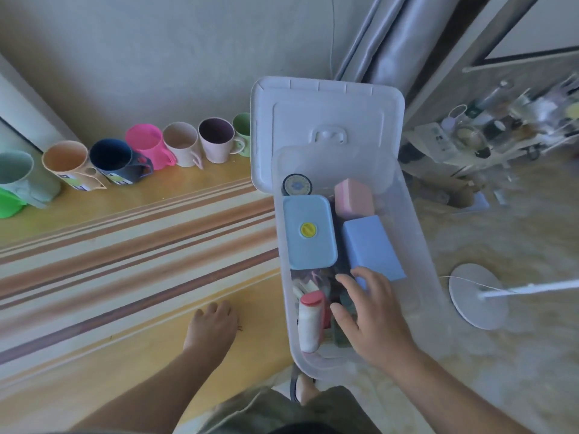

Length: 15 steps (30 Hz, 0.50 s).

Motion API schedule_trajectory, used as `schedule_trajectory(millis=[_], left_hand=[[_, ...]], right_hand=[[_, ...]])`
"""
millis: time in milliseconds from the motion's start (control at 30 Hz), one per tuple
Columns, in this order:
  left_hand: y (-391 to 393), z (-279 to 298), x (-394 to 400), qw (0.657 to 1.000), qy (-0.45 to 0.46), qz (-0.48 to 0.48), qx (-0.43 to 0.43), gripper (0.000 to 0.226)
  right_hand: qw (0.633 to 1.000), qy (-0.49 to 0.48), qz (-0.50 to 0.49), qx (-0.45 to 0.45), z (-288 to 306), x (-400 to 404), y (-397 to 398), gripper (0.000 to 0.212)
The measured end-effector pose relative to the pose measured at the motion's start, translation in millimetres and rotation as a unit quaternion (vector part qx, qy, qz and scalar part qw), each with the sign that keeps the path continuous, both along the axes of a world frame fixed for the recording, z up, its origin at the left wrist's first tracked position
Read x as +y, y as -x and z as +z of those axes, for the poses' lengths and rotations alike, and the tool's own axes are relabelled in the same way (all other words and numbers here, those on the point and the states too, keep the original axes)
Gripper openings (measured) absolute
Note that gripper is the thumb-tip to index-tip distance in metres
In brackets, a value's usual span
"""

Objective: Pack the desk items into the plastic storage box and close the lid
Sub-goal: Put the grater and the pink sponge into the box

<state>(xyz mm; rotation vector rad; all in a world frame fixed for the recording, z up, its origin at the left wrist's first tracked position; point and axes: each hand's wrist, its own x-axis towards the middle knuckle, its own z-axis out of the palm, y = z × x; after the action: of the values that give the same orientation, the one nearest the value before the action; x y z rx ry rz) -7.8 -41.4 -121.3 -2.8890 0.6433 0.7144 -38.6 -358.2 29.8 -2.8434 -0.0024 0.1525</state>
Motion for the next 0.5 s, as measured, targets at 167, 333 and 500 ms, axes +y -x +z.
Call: schedule_trajectory(millis=[167, 333, 500], left_hand=[[-9.8, 6.3, 2.6, 0.987, 0.063, 0.124, 0.078, 0.031], [-55.5, 88.9, -27.6, 0.845, 0.371, 0.384, -0.038, 0.010], [-103.0, 190.9, -83.0, 0.821, 0.506, 0.125, -0.233, 0.006]], right_hand=[[1.000, -0.008, 0.000, -0.005, -4.1, -12.0, 3.7, 0.053], [1.000, -0.023, -0.005, -0.014, -3.6, -20.5, 0.6, 0.054], [0.999, -0.040, -0.010, -0.007, 0.9, -24.2, -7.2, 0.052]])
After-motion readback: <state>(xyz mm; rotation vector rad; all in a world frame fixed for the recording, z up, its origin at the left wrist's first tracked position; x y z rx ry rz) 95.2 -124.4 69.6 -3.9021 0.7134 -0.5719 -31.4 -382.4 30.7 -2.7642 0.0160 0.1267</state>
